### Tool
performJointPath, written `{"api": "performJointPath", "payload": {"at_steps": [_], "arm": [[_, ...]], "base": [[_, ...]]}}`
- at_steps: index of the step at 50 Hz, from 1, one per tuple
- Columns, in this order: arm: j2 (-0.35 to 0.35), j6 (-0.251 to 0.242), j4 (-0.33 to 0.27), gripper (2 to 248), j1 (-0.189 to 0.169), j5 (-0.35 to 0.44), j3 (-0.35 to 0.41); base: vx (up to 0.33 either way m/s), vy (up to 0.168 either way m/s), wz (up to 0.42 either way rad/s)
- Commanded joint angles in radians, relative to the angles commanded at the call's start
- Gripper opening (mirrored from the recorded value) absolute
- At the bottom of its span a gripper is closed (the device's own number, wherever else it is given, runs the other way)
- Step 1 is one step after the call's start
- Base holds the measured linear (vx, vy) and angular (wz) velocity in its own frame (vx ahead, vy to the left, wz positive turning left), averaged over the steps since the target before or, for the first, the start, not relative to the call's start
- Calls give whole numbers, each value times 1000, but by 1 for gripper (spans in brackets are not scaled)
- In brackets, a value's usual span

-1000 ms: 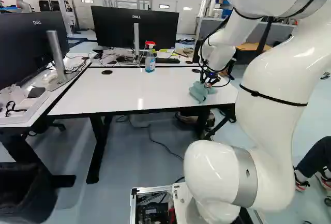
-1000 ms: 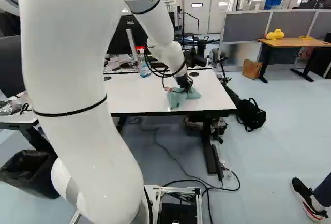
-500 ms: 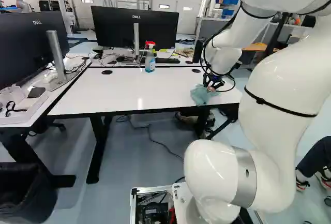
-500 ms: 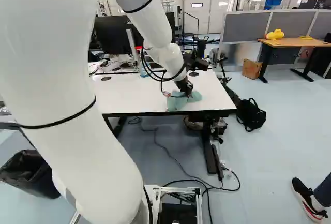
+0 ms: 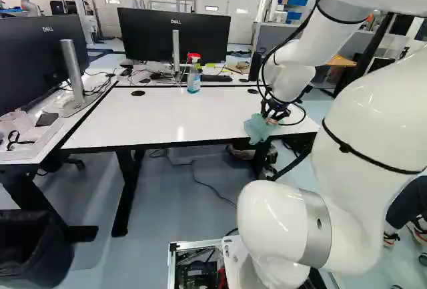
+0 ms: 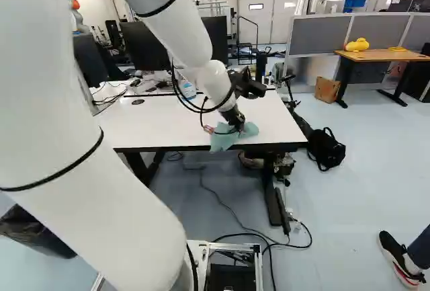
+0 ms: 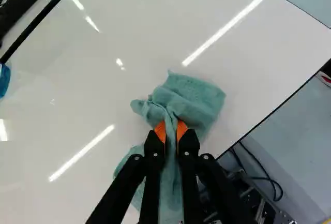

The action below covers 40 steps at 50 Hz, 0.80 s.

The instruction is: Clean the table with the green towel

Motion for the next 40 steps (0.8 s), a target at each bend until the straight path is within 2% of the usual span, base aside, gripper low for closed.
{"api": "performJointPath", "payload": {"at_steps": [29, 40], "arm": [[45, 0, 0, 44, 112, 0, 44], [35, 0, 0, 44, 153, 0, 35]], "base": [[0, 0, 0], [0, 0, 0]]}}
